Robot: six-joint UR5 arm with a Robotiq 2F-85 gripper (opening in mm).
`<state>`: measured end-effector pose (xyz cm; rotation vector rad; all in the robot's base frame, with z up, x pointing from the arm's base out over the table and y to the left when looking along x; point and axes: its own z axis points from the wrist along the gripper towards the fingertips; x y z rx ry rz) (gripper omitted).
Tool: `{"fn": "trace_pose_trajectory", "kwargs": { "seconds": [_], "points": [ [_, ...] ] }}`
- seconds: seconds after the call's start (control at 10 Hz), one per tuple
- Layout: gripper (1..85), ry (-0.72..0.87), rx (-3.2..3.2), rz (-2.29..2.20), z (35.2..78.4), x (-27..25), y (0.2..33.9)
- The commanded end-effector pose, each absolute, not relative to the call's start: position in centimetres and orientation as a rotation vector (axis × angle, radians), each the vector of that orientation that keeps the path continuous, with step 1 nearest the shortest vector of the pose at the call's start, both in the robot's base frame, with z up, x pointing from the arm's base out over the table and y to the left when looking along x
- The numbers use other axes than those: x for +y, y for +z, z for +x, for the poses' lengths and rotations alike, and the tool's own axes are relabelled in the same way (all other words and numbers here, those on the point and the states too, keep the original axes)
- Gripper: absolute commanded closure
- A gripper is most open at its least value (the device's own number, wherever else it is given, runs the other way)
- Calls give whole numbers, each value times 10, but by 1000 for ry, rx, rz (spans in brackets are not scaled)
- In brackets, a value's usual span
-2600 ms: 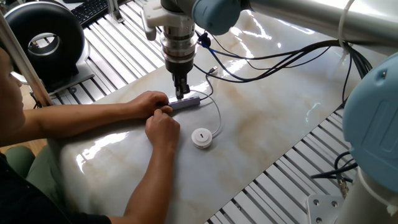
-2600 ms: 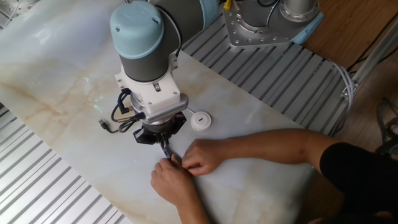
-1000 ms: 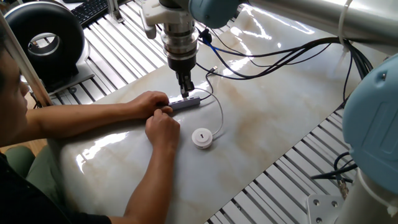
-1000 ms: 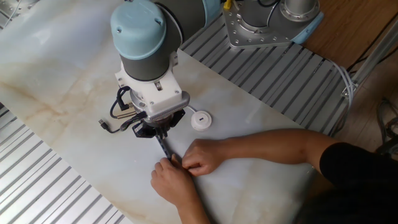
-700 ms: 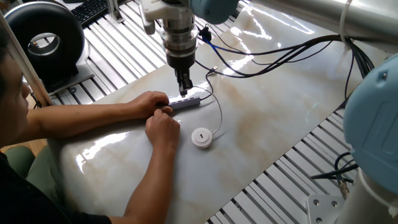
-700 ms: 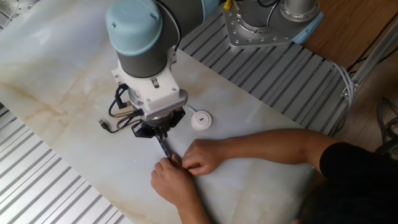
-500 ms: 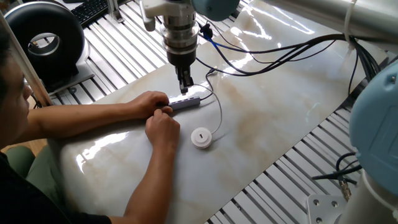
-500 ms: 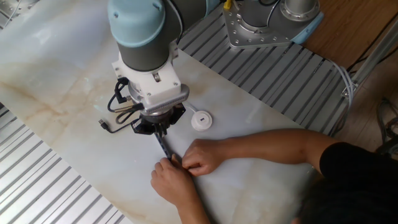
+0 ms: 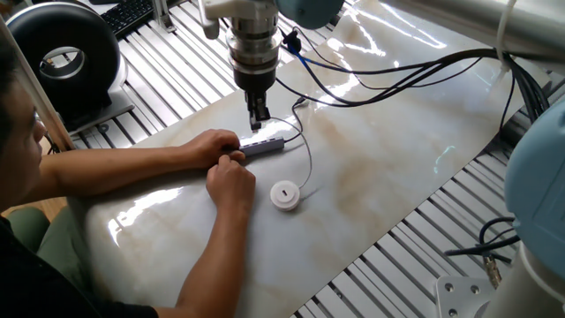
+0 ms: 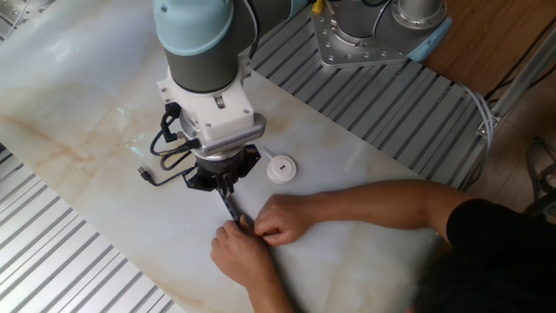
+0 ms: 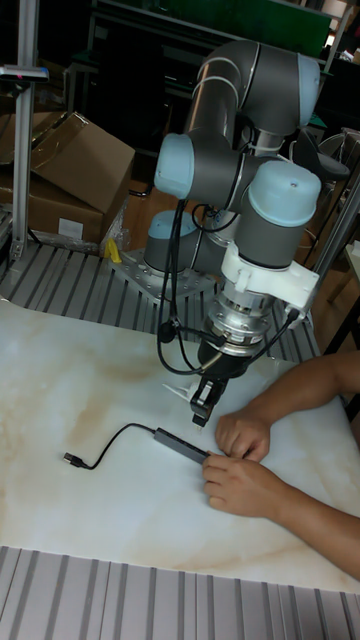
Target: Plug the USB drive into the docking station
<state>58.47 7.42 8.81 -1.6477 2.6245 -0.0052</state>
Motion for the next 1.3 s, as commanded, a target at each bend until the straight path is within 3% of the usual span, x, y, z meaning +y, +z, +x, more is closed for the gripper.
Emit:
{"fn": "trace_pose_trajectory", "kwargs": {
  "seconds": [0.0,1.2],
  "points": [
    [843,4,2588,-1621,596,76,86],
    [843,12,2586,-1640,594,68,61]
  ]
}}
